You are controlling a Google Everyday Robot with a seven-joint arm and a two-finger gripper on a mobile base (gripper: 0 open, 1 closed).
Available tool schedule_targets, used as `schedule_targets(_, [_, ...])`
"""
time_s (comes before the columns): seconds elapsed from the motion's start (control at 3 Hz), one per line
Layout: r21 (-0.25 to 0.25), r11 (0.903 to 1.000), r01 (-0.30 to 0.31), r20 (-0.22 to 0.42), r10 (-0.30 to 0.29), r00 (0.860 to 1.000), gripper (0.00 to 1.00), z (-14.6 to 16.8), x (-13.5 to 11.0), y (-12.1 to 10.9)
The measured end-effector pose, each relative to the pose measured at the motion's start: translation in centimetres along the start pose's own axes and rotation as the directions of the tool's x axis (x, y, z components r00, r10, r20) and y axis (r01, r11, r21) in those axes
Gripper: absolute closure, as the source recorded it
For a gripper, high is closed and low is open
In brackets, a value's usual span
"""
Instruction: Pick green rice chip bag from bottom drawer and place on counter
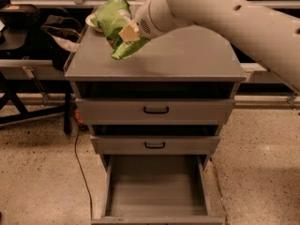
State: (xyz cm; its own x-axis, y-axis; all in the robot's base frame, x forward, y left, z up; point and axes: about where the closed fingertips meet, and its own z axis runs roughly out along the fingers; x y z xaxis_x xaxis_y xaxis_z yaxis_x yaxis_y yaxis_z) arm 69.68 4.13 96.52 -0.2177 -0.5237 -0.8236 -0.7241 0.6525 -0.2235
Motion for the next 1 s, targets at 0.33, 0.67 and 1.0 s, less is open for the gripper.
schedule_targets(0.33, [0.025, 0.9997, -0.008, -0.047, 0.010, 0.999, 1.00, 2.1, 0.4, -1.7])
schedule_targets(0.67, [0.038, 0.9993, 0.002, -0.104, 0.002, 0.995, 1.00, 3.9, 1.2, -2.6])
schedule_targets(1.0, [0.038, 0.9993, 0.004, -0.107, 0.000, 0.994, 0.73, 4.0, 1.2, -2.6])
